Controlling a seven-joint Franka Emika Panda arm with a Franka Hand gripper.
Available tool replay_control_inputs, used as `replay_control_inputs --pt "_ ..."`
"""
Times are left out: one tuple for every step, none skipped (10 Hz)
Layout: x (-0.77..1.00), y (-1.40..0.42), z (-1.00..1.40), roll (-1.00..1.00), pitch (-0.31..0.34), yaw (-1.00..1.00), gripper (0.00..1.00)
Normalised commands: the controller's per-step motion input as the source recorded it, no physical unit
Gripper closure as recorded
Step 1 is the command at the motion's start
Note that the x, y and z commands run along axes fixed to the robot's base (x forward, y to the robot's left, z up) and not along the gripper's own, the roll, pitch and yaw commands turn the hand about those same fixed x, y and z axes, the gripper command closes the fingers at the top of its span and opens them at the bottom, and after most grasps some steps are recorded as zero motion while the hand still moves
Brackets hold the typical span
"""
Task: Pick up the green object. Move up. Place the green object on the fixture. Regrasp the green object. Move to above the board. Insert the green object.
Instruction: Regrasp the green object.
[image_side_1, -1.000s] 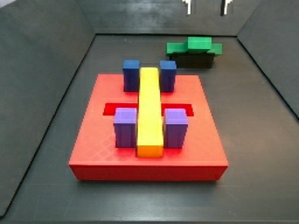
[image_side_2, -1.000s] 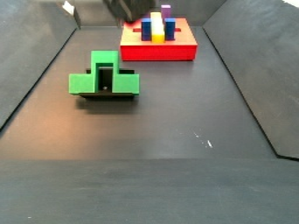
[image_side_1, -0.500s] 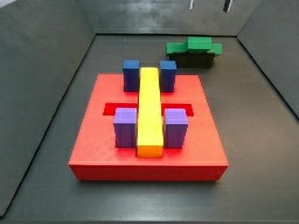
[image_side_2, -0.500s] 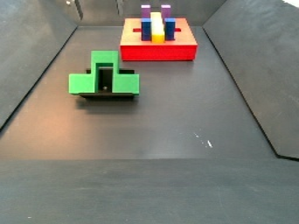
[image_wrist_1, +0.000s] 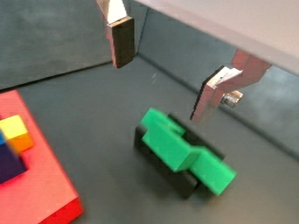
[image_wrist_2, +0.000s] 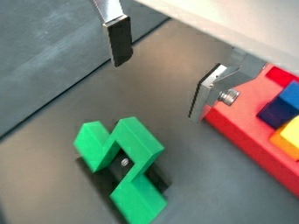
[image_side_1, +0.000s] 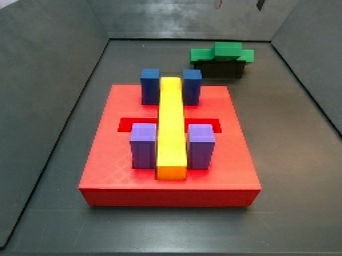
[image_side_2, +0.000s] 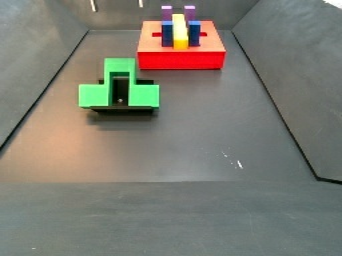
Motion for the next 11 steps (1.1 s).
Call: replay_control_inputs --pt "0.02 -0.13 0.05 1.0 0.277 0.02 0.0" --pt "0.05 -0.11 0.05 1.0 0.291 0.04 0.0" --pt "0.06 -0.11 0.04 1.0 0.283 0.05 0.0" --pt "0.07 -0.09 0.03 1.0 0.283 0.06 0.0" --pt "0.08 -0.05 0.05 1.0 0.28 0.07 0.0" --pt "0.15 -0.05 0.05 0.96 0.251 0.06 0.0" --pt "0.39 0.0 -0.01 0.22 0.103 0.17 0.0" --pt "0.56 0.08 -0.1 0.0 0.051 0.11 0.0" --pt "0.56 0.11 -0.15 -0.01 0.017 0.12 0.0" --pt "0.52 0.07 -0.25 0.0 0.0 0.14 0.0" --pt "0.55 0.03 -0.31 0.15 0.0 0.11 0.0"
